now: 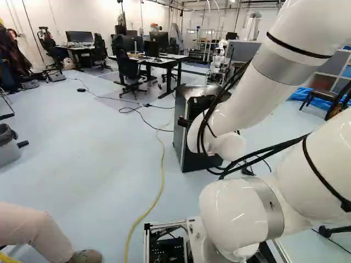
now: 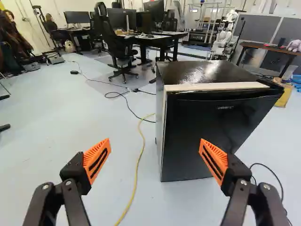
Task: Grab a drink from the fridge
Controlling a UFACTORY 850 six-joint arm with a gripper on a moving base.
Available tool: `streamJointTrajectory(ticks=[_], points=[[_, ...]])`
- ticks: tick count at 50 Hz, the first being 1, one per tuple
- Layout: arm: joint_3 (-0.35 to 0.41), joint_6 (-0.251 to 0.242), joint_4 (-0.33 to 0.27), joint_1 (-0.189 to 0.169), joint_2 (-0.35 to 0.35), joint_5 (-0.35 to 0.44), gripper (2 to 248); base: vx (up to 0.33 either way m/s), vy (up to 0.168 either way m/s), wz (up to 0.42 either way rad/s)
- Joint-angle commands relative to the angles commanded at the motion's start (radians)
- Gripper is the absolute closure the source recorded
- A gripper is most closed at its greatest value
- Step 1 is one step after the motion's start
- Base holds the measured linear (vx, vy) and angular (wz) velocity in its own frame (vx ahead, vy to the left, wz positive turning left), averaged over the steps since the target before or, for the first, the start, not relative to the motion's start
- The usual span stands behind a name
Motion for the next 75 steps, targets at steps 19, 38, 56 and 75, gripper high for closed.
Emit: streamJointTrajectory(ticks=[19,38,56,75], points=[[0.000,0.000,0.000,0.000,0.000,0.000,3,0.045,0.001,-0.003],[0.000,0.000,0.000,0.000,0.000,0.000,3,0.046,0.001,-0.003],[0.000,0.000,0.000,0.000,0.000,0.000,3,0.049,0.001,-0.004],[0.000,0.000,0.000,0.000,0.000,0.000,3,0.008,0.000,-0.001]])
